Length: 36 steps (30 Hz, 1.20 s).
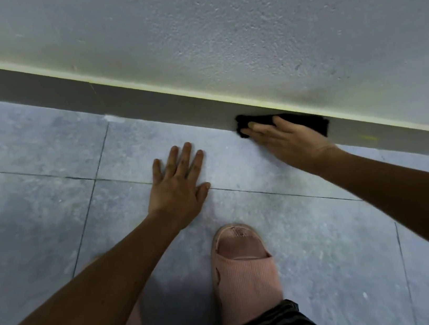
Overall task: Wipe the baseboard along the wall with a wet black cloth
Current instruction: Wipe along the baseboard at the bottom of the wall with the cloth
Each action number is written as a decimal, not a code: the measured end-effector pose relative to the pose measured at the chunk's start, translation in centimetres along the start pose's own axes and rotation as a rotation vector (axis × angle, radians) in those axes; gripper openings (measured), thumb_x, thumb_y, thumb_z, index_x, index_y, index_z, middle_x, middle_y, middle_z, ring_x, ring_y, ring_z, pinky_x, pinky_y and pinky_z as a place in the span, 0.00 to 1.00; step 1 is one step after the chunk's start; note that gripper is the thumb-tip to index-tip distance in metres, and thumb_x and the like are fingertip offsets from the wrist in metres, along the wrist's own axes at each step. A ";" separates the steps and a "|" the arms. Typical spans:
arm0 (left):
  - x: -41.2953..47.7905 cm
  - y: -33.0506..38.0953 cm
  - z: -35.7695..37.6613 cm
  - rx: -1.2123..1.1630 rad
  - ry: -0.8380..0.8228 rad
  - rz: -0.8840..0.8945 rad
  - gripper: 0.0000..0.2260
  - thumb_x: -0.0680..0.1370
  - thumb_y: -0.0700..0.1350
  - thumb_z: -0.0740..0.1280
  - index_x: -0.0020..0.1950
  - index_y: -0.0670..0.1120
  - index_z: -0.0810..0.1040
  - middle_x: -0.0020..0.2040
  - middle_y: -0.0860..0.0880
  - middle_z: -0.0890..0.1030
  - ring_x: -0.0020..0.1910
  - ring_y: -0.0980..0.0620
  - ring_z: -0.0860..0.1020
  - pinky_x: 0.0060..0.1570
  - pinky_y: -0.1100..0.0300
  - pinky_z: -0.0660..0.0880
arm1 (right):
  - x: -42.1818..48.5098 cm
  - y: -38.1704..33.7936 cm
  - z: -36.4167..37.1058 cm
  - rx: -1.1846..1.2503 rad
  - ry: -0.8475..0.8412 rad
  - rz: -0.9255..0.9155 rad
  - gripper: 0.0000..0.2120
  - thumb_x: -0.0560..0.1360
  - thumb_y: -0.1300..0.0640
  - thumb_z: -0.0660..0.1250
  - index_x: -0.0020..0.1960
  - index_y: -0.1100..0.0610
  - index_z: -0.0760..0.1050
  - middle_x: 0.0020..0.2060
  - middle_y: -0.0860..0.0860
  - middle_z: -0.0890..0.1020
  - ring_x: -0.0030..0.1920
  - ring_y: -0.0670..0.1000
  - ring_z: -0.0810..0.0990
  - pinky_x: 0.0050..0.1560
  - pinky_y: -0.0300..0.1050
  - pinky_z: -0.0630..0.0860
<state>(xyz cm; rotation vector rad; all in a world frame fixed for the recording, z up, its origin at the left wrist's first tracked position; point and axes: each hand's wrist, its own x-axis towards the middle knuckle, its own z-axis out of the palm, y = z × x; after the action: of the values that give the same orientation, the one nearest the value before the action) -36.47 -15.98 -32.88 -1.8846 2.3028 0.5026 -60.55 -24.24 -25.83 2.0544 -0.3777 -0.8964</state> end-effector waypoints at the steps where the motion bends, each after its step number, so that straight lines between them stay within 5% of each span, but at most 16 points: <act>1: 0.0 0.0 0.0 0.004 0.001 -0.002 0.29 0.80 0.59 0.43 0.75 0.52 0.33 0.77 0.47 0.34 0.75 0.45 0.35 0.73 0.44 0.39 | -1.1 0.4 0.7 -0.026 0.037 0.038 0.28 0.81 0.53 0.51 0.76 0.53 0.41 0.76 0.46 0.44 0.76 0.49 0.48 0.73 0.49 0.55; 5: -0.1 0.0 -0.1 0.009 -0.011 0.000 0.28 0.80 0.59 0.42 0.75 0.52 0.33 0.77 0.47 0.34 0.75 0.45 0.35 0.72 0.44 0.39 | -2.5 1.3 1.0 -0.055 0.054 0.029 0.28 0.79 0.58 0.45 0.73 0.55 0.32 0.71 0.48 0.34 0.76 0.49 0.45 0.74 0.48 0.54; 9: -0.2 -0.1 0.0 -0.018 0.025 0.001 0.29 0.80 0.58 0.44 0.75 0.51 0.35 0.77 0.47 0.36 0.76 0.45 0.36 0.72 0.43 0.39 | 0.1 1.1 -0.6 -0.022 0.048 -0.001 0.27 0.78 0.61 0.42 0.71 0.66 0.31 0.76 0.53 0.38 0.76 0.53 0.42 0.74 0.50 0.51; 16: -0.4 0.7 -0.2 -0.013 0.034 -0.039 0.29 0.80 0.56 0.44 0.76 0.48 0.35 0.77 0.45 0.35 0.75 0.45 0.36 0.72 0.45 0.37 | -0.9 -0.7 1.3 -0.053 0.002 -0.061 0.29 0.82 0.57 0.50 0.77 0.62 0.41 0.77 0.53 0.43 0.77 0.53 0.44 0.73 0.48 0.54; 20: 0.0 2.2 -0.4 -0.010 0.052 0.071 0.30 0.80 0.56 0.45 0.75 0.45 0.36 0.77 0.45 0.36 0.75 0.46 0.36 0.71 0.47 0.35 | -4.8 0.1 3.7 -0.094 -0.027 -0.038 0.29 0.80 0.52 0.55 0.76 0.52 0.45 0.76 0.44 0.48 0.76 0.48 0.51 0.72 0.45 0.58; 24: 1.2 4.8 -0.4 -0.003 -0.020 0.171 0.31 0.80 0.59 0.43 0.75 0.45 0.34 0.77 0.45 0.35 0.75 0.46 0.35 0.72 0.46 0.36 | -6.2 0.1 3.9 -0.052 -0.044 0.047 0.30 0.81 0.53 0.51 0.74 0.57 0.36 0.73 0.49 0.37 0.77 0.51 0.45 0.73 0.48 0.56; 29: 2.5 6.7 -0.3 0.038 -0.091 0.207 0.30 0.80 0.59 0.44 0.76 0.47 0.35 0.77 0.46 0.34 0.75 0.46 0.34 0.72 0.44 0.37 | -2.8 0.2 1.1 0.110 -0.104 0.065 0.30 0.82 0.56 0.48 0.72 0.65 0.31 0.76 0.56 0.36 0.76 0.55 0.37 0.74 0.51 0.50; 36: 2.4 6.4 0.0 0.078 -0.063 0.223 0.31 0.79 0.60 0.45 0.75 0.49 0.34 0.77 0.46 0.34 0.75 0.45 0.35 0.73 0.43 0.40 | -5.9 -0.4 3.8 0.014 -0.192 -0.068 0.29 0.82 0.57 0.50 0.77 0.62 0.39 0.77 0.55 0.39 0.76 0.55 0.39 0.73 0.51 0.50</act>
<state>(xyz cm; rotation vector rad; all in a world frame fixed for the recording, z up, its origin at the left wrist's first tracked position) -43.20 -17.10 -32.49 -1.5636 2.4658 0.4815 -67.36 -22.94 -24.96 2.0100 -0.4203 -1.1399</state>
